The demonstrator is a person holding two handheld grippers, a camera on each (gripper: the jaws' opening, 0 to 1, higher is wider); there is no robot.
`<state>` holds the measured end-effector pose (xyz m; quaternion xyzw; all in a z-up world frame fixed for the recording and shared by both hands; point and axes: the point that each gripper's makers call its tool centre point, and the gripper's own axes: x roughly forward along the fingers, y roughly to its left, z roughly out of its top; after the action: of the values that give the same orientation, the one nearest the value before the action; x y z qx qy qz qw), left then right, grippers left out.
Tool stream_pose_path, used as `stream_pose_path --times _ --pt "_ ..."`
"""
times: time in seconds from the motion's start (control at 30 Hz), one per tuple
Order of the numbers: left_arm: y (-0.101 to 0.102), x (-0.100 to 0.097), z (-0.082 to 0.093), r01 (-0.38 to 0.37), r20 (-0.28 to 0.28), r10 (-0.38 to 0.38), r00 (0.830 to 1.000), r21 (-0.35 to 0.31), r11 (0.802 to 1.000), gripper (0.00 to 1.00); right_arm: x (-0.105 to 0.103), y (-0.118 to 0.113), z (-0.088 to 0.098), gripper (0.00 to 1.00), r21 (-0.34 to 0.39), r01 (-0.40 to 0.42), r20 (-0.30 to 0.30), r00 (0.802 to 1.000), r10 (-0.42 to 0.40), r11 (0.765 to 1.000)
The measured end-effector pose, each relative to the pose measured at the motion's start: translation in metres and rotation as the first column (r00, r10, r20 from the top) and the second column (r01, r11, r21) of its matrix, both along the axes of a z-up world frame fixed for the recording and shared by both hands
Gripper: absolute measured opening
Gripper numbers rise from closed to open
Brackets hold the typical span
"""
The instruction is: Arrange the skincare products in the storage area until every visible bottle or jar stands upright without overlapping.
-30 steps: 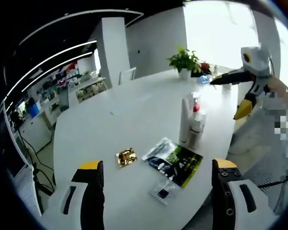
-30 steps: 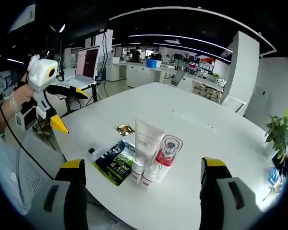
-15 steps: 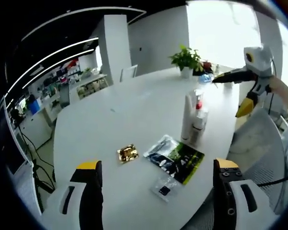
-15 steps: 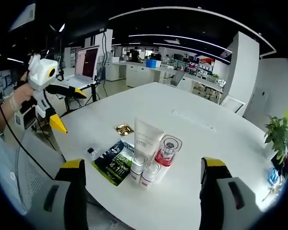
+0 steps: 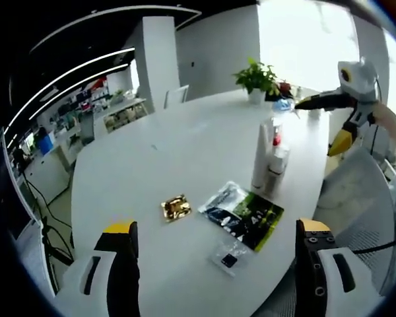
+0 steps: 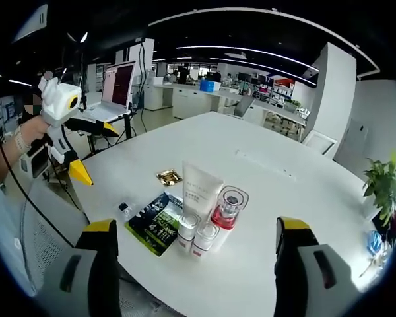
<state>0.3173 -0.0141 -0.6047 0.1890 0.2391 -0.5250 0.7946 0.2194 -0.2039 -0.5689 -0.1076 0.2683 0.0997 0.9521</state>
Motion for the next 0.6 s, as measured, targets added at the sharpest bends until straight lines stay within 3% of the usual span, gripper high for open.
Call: stream_pose_path --times 0.43,0.6 --pt "0.000 0.007 -0.005 0.018 -0.012 -0.018 1.000 0.020 1.000 0.97 0.002 -0.003 -0.005 0.95 0.002 0.009 -0.010 1.000 -0.009 1.000" --pt "-0.001 0.011 -0.010 0.028 -0.017 -0.028 0.999 0.030 0.999 0.97 0.004 -0.007 -0.011 0.98 -0.009 0.023 -0.038 0.999 -0.023 1.000"
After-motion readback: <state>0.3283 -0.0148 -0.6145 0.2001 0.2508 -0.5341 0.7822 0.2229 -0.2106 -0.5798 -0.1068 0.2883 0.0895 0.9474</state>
